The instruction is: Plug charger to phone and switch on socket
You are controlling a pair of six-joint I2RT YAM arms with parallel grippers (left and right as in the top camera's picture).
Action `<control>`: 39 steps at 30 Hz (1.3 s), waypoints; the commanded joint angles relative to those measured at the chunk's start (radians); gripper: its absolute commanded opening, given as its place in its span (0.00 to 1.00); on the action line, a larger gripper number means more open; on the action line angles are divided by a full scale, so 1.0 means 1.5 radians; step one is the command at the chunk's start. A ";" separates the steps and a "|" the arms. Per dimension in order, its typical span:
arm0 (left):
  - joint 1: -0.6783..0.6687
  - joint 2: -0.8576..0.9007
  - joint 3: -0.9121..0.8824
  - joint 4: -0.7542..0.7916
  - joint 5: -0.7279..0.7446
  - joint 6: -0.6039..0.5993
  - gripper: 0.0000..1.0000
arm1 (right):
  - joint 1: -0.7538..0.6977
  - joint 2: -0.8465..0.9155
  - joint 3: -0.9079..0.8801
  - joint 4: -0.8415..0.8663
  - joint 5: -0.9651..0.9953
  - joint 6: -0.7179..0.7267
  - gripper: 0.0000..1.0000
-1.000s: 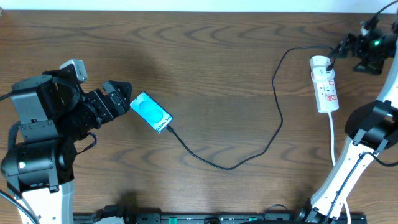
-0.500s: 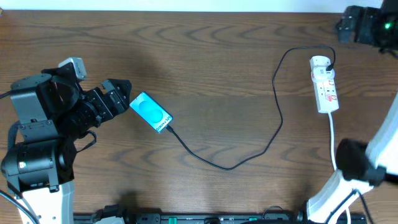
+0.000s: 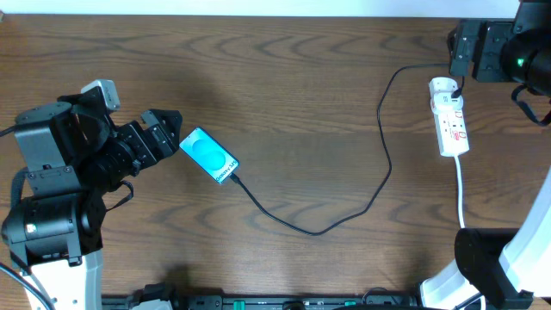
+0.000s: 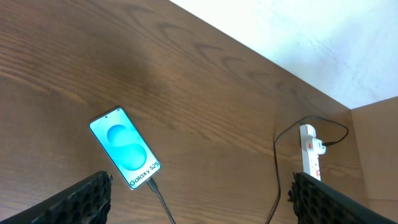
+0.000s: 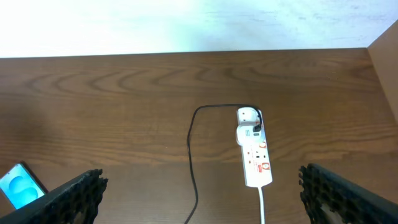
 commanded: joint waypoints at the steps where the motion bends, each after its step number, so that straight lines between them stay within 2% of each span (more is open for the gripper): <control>1: 0.001 -0.001 0.010 0.001 -0.006 0.002 0.92 | 0.004 -0.009 -0.002 -0.002 0.012 0.011 0.99; 29: -0.001 -0.001 0.010 0.001 -0.010 0.003 0.92 | 0.004 -0.009 -0.002 -0.002 0.011 0.011 0.99; 33: -0.003 -0.016 0.009 -0.031 -0.055 0.005 0.92 | 0.004 -0.009 -0.002 -0.002 0.011 0.011 0.99; 39: -0.079 -0.119 -0.051 -0.117 -0.274 0.005 0.92 | 0.004 -0.009 -0.002 -0.002 0.011 0.011 0.99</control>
